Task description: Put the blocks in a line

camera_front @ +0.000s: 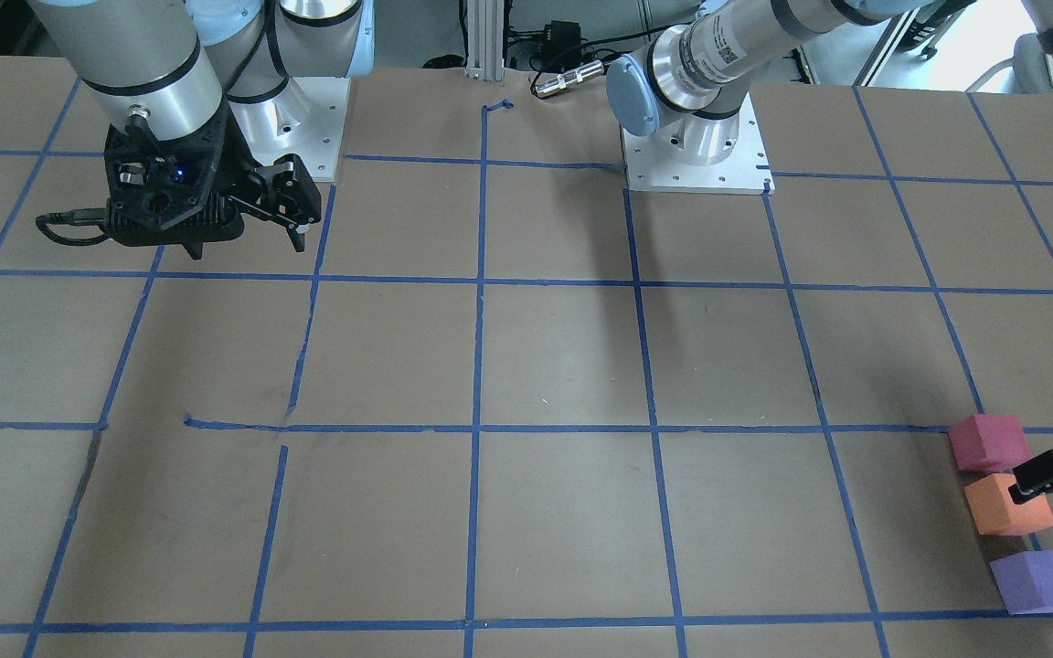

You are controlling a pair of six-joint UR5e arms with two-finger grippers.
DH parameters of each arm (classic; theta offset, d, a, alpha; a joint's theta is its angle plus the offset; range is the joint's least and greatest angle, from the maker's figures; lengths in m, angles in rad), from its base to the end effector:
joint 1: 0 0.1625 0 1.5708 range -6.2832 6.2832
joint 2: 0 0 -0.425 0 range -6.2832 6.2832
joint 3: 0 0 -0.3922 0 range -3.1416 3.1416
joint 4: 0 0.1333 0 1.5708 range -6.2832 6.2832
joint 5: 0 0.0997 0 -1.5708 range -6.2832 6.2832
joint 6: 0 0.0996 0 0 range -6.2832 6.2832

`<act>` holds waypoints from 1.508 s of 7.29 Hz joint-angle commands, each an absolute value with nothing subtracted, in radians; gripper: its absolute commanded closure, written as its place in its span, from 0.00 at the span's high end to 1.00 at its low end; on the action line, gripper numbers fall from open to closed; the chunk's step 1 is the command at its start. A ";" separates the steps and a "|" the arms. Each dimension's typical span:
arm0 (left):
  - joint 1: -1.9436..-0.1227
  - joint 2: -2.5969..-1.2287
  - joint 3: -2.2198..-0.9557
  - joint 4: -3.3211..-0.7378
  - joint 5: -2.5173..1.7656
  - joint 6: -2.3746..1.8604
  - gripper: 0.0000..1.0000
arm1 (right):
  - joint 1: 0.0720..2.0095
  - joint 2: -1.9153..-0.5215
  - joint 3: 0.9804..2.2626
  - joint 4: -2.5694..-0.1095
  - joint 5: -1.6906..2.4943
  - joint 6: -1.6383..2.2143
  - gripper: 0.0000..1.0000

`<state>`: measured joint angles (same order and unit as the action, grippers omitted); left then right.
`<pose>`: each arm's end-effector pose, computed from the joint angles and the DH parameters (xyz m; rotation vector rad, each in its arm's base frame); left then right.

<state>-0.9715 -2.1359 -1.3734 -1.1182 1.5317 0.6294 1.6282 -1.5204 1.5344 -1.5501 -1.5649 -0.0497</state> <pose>0.2823 -0.6565 0.2897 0.0496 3.1209 -0.1435 0.1629 -0.5012 0.4785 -0.1677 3.1309 0.0544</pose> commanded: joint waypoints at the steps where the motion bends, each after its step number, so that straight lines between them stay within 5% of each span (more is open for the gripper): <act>1: -0.985 -1.922 -1.431 -1.355 1.523 0.626 1.00 | 1.628 -1.548 1.531 -1.534 -1.569 -0.048 1.00; 6: -1.159 -1.607 -1.598 -1.397 1.422 0.350 1.00 | 1.621 -1.621 1.531 -1.534 -1.554 -0.064 1.00; 11: -1.631 -1.569 -1.586 -1.414 1.542 -0.040 1.00 | 1.621 -1.626 1.528 -1.532 -1.555 -0.051 1.00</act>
<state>-1.5027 -1.5631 -1.5892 -1.4188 1.5230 0.0272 1.6216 -1.6247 1.5289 -1.5318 -1.5555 -0.0529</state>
